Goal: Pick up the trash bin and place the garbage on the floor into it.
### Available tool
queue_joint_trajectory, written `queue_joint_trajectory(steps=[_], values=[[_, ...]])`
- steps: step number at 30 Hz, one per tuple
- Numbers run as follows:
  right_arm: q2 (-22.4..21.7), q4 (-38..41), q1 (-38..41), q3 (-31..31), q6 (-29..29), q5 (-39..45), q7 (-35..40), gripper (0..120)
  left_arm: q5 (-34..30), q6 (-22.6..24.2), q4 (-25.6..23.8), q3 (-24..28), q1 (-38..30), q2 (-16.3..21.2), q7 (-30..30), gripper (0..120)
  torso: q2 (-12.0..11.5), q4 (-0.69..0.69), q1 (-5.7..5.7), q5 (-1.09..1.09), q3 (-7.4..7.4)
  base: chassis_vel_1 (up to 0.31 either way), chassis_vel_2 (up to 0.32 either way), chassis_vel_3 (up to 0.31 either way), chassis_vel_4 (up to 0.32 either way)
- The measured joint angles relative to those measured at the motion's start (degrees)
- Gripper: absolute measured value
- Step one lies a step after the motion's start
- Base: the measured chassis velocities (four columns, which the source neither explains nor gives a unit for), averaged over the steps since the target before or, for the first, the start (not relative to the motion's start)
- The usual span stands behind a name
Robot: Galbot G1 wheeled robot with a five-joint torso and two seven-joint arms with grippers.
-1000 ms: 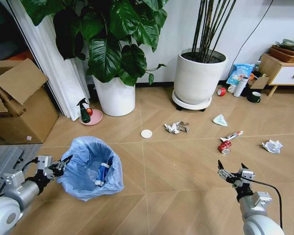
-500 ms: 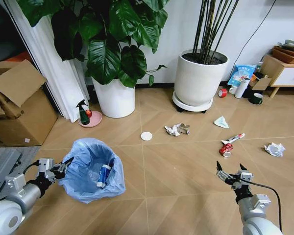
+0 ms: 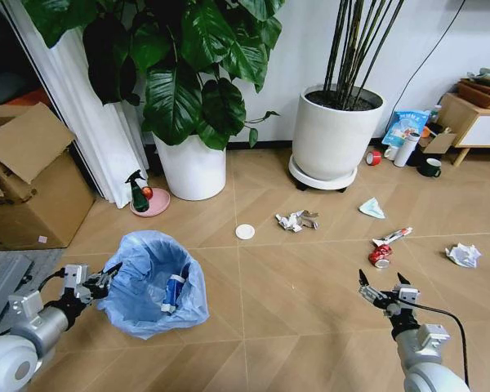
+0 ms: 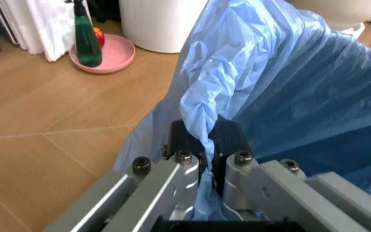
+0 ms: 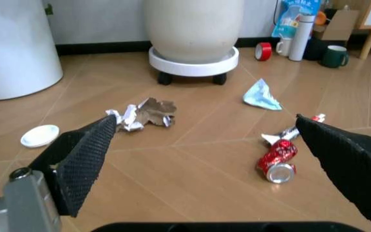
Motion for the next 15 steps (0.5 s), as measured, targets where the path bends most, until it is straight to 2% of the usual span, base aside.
queue_joint_trajectory(steps=[15], values=[[-0.2, -1.2, 1.6, -0.9, 0.1, 0.0, -0.3, 100, -0.3, 0.0, 0.3, 0.3, -0.6, 0.2, 0.0, 0, 0.0, 0.0, 0.0, -0.01, 0.0, -0.092, 0.077, 0.088, -0.082]])
